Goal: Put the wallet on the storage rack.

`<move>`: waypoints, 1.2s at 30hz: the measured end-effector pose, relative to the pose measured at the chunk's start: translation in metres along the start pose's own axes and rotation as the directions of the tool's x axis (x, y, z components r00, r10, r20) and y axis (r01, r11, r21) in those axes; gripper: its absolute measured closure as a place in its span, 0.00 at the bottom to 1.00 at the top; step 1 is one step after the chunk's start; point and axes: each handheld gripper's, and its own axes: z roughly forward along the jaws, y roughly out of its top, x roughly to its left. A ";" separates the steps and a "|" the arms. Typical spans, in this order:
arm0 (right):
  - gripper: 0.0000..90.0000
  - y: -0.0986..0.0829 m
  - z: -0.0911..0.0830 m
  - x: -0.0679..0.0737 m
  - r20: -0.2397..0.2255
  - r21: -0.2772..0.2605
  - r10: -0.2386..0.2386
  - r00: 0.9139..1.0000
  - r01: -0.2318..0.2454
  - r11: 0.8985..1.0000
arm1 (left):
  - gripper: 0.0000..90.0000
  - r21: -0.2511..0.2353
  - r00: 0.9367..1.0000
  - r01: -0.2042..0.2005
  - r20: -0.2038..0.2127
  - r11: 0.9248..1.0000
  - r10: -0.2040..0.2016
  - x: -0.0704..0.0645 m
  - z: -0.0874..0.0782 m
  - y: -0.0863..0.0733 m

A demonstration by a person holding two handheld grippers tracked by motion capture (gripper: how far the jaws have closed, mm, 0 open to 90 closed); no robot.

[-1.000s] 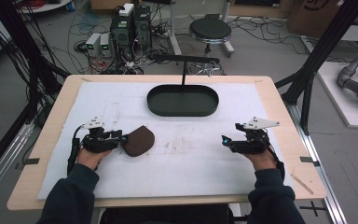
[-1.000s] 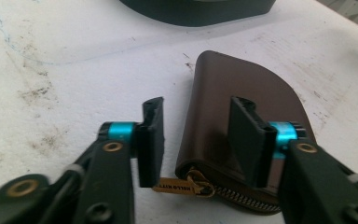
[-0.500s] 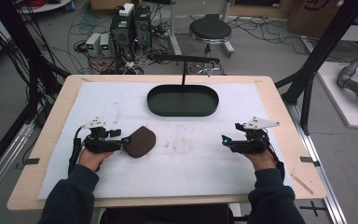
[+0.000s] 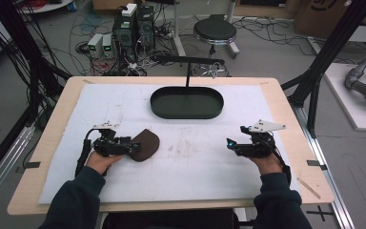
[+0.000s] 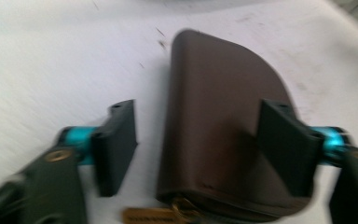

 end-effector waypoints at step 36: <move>0.28 0.001 -0.001 0.000 -0.011 -0.005 -0.002 1.000 0.002 1.000 | 0.74 -0.152 0.910 -0.380 -0.237 0.912 0.340 -0.046 -0.027 0.013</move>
